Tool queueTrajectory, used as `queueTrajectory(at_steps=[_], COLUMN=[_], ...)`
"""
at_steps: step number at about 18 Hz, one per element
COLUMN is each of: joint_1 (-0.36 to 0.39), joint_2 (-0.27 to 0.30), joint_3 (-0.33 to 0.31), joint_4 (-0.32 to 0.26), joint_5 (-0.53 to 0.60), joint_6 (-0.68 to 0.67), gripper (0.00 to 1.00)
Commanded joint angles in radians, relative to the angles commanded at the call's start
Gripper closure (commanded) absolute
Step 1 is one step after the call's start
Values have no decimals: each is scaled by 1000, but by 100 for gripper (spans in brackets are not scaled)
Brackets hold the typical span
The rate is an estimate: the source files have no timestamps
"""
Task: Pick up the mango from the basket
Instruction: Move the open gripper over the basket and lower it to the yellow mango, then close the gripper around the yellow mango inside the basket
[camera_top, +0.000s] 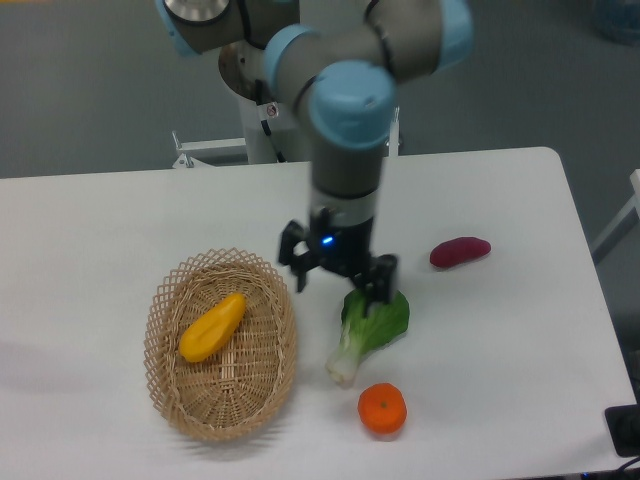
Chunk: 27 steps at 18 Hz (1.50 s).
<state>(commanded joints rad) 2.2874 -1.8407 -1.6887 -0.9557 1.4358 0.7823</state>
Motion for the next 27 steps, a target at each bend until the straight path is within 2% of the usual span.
queueTrajectory(at_steps=[2,6,11,21,27], joint_1=[-11,-72,-152,-196,-197], joint_2=[-12,-67,-136,-146,-156], joint_3=[-25,-28,-28,-75,-68], joint_4=[0,0,5,18,21], joint_5=[0,21,97,103,103], joint_6=[31,112,104,31,-6], gripper=[0,0,0,0,0])
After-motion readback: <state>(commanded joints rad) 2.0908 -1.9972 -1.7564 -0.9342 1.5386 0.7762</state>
